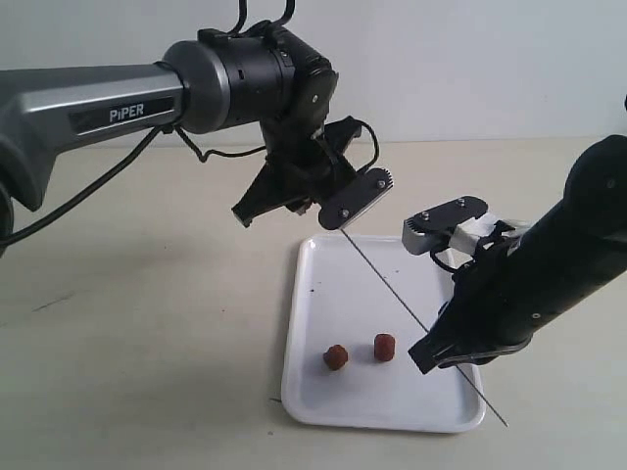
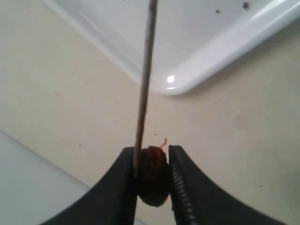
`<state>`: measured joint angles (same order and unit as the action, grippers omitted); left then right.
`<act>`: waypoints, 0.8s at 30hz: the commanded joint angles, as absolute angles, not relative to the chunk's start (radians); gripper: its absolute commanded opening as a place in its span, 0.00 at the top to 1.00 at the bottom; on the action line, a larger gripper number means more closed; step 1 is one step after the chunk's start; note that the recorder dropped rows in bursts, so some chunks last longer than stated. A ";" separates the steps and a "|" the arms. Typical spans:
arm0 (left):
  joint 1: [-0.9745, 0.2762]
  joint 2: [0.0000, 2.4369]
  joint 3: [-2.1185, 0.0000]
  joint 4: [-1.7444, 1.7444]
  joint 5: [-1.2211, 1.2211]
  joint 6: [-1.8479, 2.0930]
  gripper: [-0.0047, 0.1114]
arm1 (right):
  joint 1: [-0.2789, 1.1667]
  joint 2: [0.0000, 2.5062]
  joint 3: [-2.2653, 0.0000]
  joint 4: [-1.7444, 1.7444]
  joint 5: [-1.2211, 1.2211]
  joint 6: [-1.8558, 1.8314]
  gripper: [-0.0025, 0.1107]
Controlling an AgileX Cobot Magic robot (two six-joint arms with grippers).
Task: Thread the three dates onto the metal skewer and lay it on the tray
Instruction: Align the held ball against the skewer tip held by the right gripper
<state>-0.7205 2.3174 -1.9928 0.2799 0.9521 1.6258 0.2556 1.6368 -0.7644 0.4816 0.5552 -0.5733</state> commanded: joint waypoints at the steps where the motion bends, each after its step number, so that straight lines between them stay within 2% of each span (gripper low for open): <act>1: -0.719 2.293 -1.992 0.276 0.936 1.615 0.75 | 0.256 1.631 -0.764 0.483 0.549 -0.580 0.98; 24: -0.736 2.272 -1.992 0.276 0.911 1.592 0.75 | 0.256 1.631 -0.764 0.481 0.527 -0.582 0.98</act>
